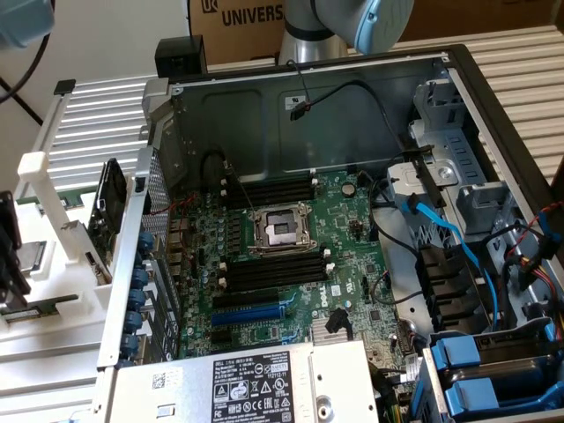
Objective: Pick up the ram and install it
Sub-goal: 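Pick up the ram and move it above insertion slot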
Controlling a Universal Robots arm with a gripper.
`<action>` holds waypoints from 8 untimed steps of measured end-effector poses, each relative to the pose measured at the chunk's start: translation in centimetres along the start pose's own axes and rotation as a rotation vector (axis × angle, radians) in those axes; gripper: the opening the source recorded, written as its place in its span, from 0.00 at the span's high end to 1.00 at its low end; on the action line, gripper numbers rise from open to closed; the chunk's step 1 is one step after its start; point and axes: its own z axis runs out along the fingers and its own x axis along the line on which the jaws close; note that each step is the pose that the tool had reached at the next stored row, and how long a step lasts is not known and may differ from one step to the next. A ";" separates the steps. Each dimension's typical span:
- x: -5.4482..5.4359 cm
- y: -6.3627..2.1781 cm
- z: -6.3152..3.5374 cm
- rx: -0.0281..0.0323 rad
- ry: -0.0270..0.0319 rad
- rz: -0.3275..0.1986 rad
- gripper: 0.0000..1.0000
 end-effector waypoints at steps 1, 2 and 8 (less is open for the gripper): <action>0.0 0.00 0.06 0.0000 0.0001 0.000 0.76; 0.0 0.00 0.13 -0.0001 0.0001 0.000 0.76; 0.2 0.01 0.45 0.0004 0.0002 0.000 0.76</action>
